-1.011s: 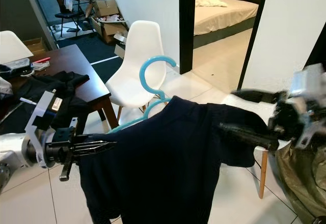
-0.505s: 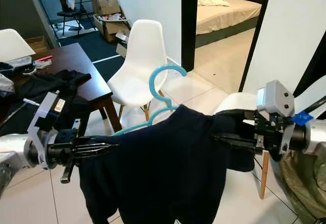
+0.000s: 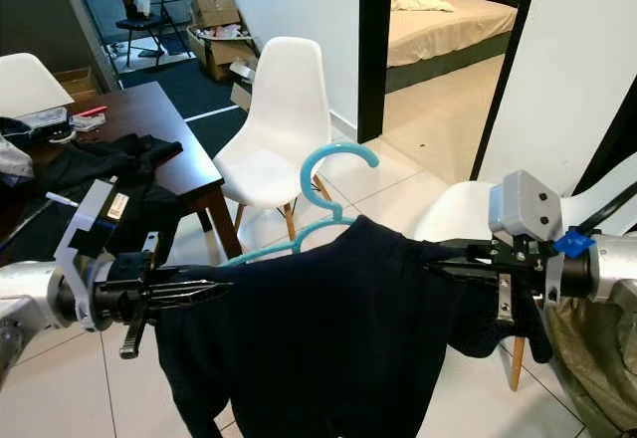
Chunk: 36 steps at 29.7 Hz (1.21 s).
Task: Hang hanger
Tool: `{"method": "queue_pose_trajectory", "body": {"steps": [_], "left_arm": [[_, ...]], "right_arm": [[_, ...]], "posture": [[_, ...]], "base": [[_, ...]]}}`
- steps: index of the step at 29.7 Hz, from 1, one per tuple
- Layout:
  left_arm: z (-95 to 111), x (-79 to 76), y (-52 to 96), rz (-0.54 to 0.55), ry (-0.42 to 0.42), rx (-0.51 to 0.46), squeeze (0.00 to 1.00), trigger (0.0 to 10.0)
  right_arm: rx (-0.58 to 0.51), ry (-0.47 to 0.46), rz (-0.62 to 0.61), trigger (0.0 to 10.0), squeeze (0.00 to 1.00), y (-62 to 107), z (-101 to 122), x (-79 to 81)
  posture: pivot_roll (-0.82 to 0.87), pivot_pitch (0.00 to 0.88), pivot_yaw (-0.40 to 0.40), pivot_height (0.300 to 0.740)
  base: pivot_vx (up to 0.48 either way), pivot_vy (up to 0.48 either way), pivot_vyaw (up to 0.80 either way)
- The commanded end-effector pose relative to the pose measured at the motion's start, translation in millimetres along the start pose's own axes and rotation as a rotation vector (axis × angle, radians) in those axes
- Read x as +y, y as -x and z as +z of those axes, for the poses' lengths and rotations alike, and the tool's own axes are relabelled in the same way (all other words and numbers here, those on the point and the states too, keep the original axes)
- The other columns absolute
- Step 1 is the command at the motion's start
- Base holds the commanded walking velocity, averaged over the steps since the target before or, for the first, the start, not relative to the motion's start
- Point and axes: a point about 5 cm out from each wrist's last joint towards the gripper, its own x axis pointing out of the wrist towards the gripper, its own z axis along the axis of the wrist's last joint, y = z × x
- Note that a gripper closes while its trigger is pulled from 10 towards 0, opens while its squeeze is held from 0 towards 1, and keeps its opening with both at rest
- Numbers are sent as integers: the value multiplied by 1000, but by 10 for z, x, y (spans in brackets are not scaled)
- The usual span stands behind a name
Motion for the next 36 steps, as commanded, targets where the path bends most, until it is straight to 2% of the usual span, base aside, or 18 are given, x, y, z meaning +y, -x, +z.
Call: {"method": "queue_pose_trajectory", "body": {"steps": [1,7,8,11,12,13,17,18,19,20,22,23,24,25,26,28,29,36], "left_arm": [[77,41,-12,23,-7,-58,973,10000],[90,63,-16,35,24,-89,1000,10000],[82,68,43,48,20,-77,1000,10000],[82,75,71,59,16,-72,1000,10000],[86,91,141,95,2,-60,1000,10000],[86,91,141,95,2,-60,1000,10000],[106,182,249,210,-61,-46,1000,10000],[137,337,359,381,-126,-46,1000,10000],[181,433,434,497,-170,-66,1000,10000],[181,433,434,497,-170,-66,1000,10000],[274,591,591,723,-209,-148,1000,10000],[274,591,591,723,-209,-148,1000,10000],[301,634,649,799,-216,-183,1000,10000],[299,656,703,858,-212,-216,953,10000],[270,657,741,888,-191,-251,71,10000],[270,657,741,888,-191,-251,71,10000],[247,653,760,899,-176,-270,0,10000],[201,577,744,822,-180,-316,0,10000]], "right_arm": [[-10,16,9,0,0,-38,13,9],[-34,21,-14,0,0,-34,35,-19],[-41,27,-66,0,0,1,33,-73],[-38,30,-90,0,0,14,22,-98],[-28,34,-148,0,0,40,-3,-152],[-28,34,-148,0,0,40,-3,-152],[-37,40,-244,0,0,94,-5,-243],[-60,38,-345,0,0,183,-1,-342],[-71,36,-407,0,0,240,-5,-395],[-71,36,-407,0,0,240,-5,-395],[-117,21,-476,0,0,314,11,-426],[-117,21,-476,0,0,314,11,-426],[-139,17,-488,0,0,332,22,-420],[-172,16,-463,0,0,333,41,-371],[-205,21,-419,0,0,337,66,-299],[-205,21,-419,0,0,337,66,-299],[-224,26,-388,0,0,339,82,-252],[-265,33,-294,0,0,457,195,-166]], "posture": [[-57,0,29,740],[-56,0,31,740],[-56,0,32,740],[-56,0,32,740],[-52,0,32,740],[-52,0,32,740],[-51,0,32,740],[-48,0,32,740],[-48,0,32,740],[-48,0,32,740],[-44,0,34,740],[-44,0,34,740],[-44,0,34,740],[-42,0,36,740],[-42,0,36,740],[-42,0,36,740],[-42,0,36,740],[-45,0,37,740]], "base": [[0,0,0],[0,0,0],[0,0,0],[0,0,0],[0,0,0],[0,0,0],[0,0,0],[0,0,0],[0,0,0],[0,0,0],[0,0,0],[0,0,0],[0,0,0],[0,0,0],[0,0,0],[0,0,0],[0,0,0],[0,0,0]]}}
